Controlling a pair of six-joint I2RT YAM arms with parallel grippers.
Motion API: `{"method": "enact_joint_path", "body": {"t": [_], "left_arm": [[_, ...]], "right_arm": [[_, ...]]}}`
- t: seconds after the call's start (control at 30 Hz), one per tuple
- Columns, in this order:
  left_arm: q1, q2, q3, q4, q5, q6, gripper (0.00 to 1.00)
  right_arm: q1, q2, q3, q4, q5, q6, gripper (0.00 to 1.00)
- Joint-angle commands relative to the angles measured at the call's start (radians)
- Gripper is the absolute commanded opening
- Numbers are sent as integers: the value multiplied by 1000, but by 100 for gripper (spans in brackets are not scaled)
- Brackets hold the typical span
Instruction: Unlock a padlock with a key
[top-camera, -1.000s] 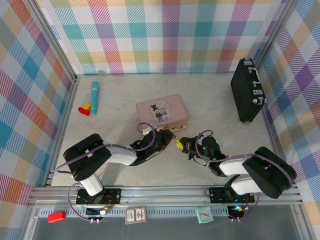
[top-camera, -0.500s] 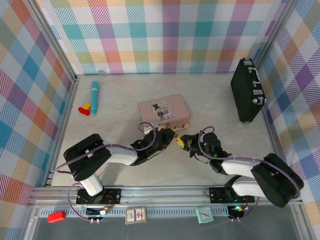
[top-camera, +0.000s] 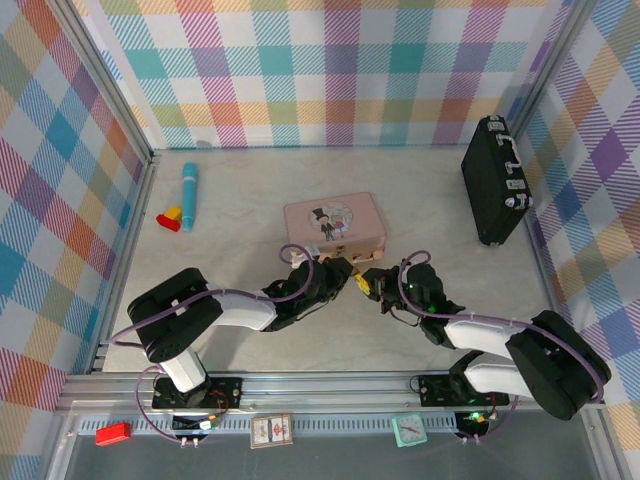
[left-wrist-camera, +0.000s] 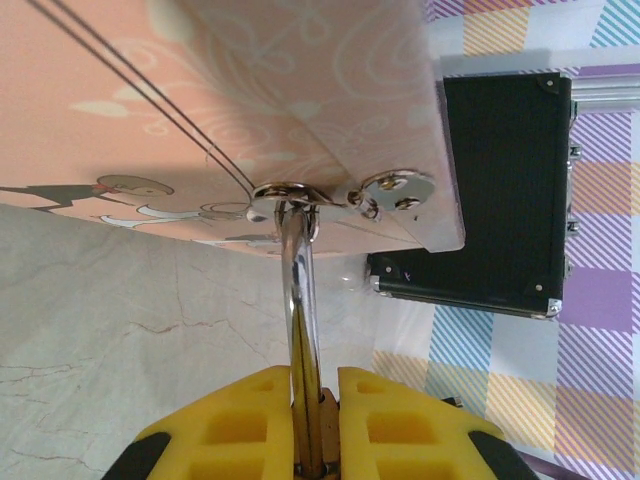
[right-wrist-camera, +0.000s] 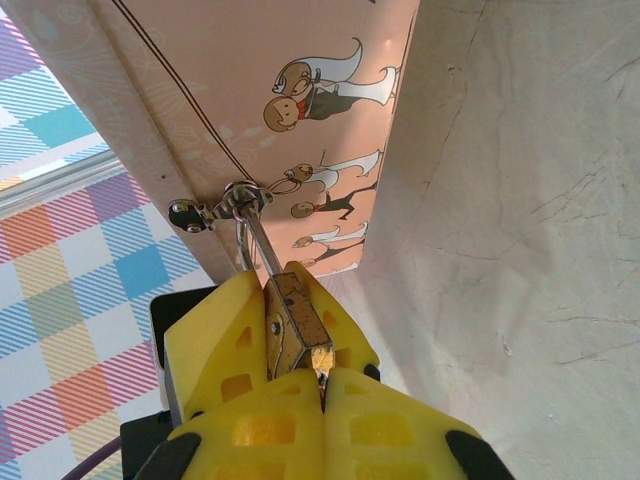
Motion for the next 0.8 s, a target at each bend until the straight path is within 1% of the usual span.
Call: {"method": "enact_joint_path", "body": {"t": [0.0,0.07,0.2,0.27,0.3,0.33,0.37,0.4,0.43,0.53,0.57,0.67,0.7,0.77], "left_arm": [[-80,-10,59,151,191,-6,0],[-86,-6,69,147,196,-5,0],[-92,6,83,146,202,-8,0],[-91,1,78,137,196,-12,0],[-88,-5,79,125,195,-11,0],[-84,-10,78,109,195,-10,0],[-78,-16,72,104,191,-10,0],[-72,-20,65,104,187,-10,0],[-64,-23,57,104,185,-11,0],[-37,-30,32,97,178,-12,0],[-29,-33,25,91,177,-11,0],[-10,-36,13,77,175,-6,0],[-5,-38,12,68,175,-3,0],[2,-48,11,36,173,11,0]], "right_arm": [[-6,13,66,110,4,-14,0],[-21,18,71,118,-5,-28,0],[-62,47,104,127,-74,-55,0],[-70,46,123,85,-103,-82,1],[-70,30,132,25,-110,-104,11],[-70,-2,153,-91,-114,-137,26],[-70,-42,179,-247,-107,-178,41],[-70,-78,195,-353,-90,-215,51],[-71,-119,204,-440,-66,-251,59],[-70,-221,192,-552,-13,-326,70],[-70,-243,192,-596,-5,-353,72],[-71,-273,193,-685,-1,-430,73],[-71,-280,192,-703,1,-460,72],[-71,-302,189,-721,2,-550,66]]}}
